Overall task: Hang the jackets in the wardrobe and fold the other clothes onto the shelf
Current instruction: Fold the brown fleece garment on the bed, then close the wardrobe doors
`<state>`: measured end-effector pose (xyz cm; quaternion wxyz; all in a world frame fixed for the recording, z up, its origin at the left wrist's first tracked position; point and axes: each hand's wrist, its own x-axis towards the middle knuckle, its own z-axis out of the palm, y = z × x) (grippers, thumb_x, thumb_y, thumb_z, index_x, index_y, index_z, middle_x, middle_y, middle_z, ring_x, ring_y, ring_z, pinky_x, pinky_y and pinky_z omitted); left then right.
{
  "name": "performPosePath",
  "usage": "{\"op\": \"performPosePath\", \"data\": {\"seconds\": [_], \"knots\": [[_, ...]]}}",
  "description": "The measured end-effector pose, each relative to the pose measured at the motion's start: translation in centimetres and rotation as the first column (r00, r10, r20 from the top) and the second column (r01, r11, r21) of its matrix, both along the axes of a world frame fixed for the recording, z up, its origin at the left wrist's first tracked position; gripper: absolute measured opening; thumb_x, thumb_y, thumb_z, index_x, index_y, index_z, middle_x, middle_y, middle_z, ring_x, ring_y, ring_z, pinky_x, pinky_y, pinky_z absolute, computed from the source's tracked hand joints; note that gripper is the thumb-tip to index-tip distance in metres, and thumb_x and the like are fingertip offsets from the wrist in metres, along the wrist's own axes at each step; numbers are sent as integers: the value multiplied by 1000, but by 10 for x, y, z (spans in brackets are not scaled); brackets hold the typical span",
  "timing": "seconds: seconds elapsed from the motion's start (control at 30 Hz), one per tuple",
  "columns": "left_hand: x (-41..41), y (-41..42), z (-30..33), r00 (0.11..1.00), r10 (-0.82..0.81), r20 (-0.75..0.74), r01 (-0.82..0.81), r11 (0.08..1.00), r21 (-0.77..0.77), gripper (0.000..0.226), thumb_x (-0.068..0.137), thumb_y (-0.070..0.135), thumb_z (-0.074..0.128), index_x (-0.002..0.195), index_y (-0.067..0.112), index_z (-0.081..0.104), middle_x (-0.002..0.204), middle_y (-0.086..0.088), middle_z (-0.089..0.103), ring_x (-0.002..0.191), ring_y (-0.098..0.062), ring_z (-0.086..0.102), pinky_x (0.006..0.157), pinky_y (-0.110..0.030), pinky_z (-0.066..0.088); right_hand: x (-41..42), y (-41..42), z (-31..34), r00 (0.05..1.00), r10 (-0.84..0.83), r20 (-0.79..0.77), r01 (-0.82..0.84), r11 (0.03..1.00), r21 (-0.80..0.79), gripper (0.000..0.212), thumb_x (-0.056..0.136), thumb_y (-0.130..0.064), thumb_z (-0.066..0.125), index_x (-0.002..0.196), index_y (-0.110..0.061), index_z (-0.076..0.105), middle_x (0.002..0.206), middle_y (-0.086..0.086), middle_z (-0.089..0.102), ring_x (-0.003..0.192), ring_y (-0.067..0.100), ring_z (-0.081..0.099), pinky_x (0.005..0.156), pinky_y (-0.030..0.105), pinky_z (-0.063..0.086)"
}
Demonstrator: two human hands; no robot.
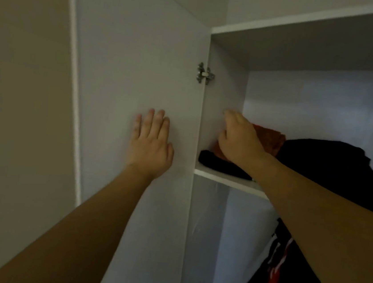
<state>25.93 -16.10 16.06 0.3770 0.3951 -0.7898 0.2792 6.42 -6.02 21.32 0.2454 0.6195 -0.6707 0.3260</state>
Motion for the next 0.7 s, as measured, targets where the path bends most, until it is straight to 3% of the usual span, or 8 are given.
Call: {"op": "performPosePath", "data": {"seconds": [0.1,0.23,0.33,0.4,0.47,0.53,0.63,0.7], "knots": [[57,26,1,995,59,-83,-60,998,-8,67,89,27,53,147,1,32,155,-19,28,144,-38,19,120,-52,1,52,10,7,988,68,-138,-60,997,56,56,95,-13,44,148,-7,27,152,14,30,138,29,30,115,40,22],[104,45,-2,912,34,-410,-37,999,1,69,80,17,62,143,4,38,143,-23,39,130,-44,34,112,-55,22,112,3,25,932,101,-349,-96,995,31,63,95,-8,40,152,-16,16,160,7,11,147,24,12,120,37,4],[125,41,-6,792,-113,-599,147,989,8,66,83,14,59,143,1,35,136,-25,42,120,-43,44,103,-50,37,151,-10,39,820,39,-571,-89,994,-60,76,89,1,37,154,-23,6,162,1,-1,148,24,-4,120,41,-4],[135,33,-7,669,-124,-733,353,921,166,54,93,19,50,142,3,33,128,-21,51,116,-38,51,96,-45,44,173,-21,52,713,2,-702,-109,988,-107,87,84,6,39,154,-27,-1,162,0,-6,148,26,-7,120,44,-3],[139,22,-11,686,-34,-727,391,860,329,22,99,24,42,112,6,46,95,-12,59,97,-39,59,74,-36,43,190,-31,64,625,-28,-780,-105,987,-119,92,82,8,41,153,-29,-4,161,2,-9,148,28,-8,120,46,-1],[141,15,-16,753,-29,-657,345,868,357,20,100,28,40,89,11,41,75,-2,50,78,-36,58,64,-32,34,201,-39,73,574,-59,-817,-60,992,-114,88,85,5,41,153,-29,-3,161,2,-13,147,28,-11,119,48,-3],[143,14,-17,786,-68,-614,332,885,326,23,100,32,40,85,14,39,70,2,47,61,-21,48,59,-30,32,205,-41,78,554,-84,-828,-7,994,-106,79,89,-1,40,153,-30,4,161,3,-14,147,29,-12,119,49,-5],[142,18,-18,780,-129,-613,374,881,290,23,100,30,43,83,15,38,64,6,44,53,-9,41,49,-25,24,202,-37,80,539,-108,-835,-35,988,-150,71,89,-4,40,152,-28,17,162,5,-3,148,30,-6,119,50,-2]]}}
